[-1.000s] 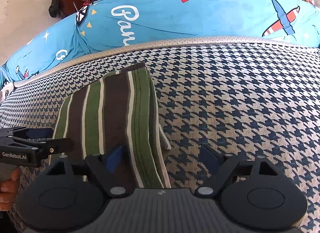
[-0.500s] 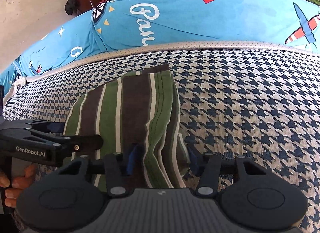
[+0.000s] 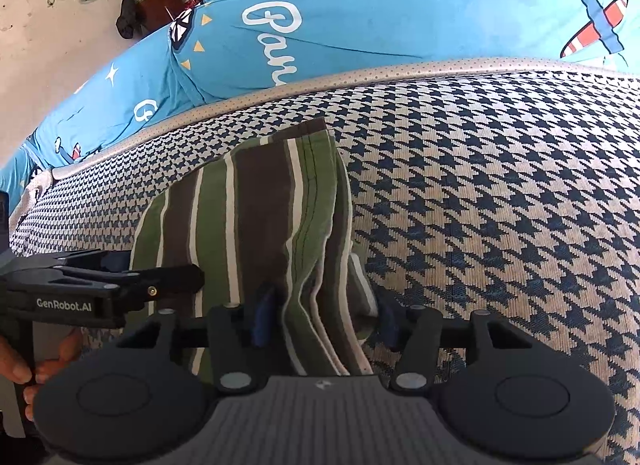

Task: Fold clothes
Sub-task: 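Grip the folded shirt edge with both grippers and lift it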

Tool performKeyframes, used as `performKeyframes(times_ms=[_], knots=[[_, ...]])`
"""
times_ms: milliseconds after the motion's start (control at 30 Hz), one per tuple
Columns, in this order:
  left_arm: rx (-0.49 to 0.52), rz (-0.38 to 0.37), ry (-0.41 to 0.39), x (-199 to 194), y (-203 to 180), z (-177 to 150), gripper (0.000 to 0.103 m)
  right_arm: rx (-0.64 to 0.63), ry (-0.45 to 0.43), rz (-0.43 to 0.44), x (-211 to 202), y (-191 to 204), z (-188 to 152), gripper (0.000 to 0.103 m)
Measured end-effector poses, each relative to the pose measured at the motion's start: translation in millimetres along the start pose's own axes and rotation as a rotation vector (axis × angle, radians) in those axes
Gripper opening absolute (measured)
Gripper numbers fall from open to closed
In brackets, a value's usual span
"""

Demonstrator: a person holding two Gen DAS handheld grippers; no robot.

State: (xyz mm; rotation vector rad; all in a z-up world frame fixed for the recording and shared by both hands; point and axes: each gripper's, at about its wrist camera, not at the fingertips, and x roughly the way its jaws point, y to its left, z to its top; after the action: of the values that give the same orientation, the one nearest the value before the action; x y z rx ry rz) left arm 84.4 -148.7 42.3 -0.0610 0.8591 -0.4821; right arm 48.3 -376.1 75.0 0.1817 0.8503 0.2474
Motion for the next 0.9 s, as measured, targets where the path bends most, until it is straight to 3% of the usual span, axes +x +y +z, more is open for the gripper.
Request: performKeyframes(times_ms=[100, 200, 300, 400, 900], knots=[[0.021, 0.006, -0.026, -1.1, -4.5, -1.4, 0.079, -0.026, -0.013, -0.004, 1.2, 5.6, -0.2, 0.047], [0.010, -0.031, -0.042, -6.0, -5.4, 0.2, 0.047, -0.059, -0.032, -0.008, -1.9, 11.3, 0.1, 0.031], [0.065, 0.007, -0.087, -12.7, -17.7, -0.8, 0.035, -0.075, -0.059, -0.006, -6.8, 17.3, 0.4, 0.024], [0.136, 0.050, -0.136, -21.1, -30.9, -2.2, 0.029, -0.095, -0.077, -0.028, -8.8, 23.6, -0.4, 0.023], [0.184, 0.176, -0.282, -51.3, -31.3, 9.1, 0.028, -0.177, -0.214, -0.046, -23.3, 62.5, 8.9, 0.022]])
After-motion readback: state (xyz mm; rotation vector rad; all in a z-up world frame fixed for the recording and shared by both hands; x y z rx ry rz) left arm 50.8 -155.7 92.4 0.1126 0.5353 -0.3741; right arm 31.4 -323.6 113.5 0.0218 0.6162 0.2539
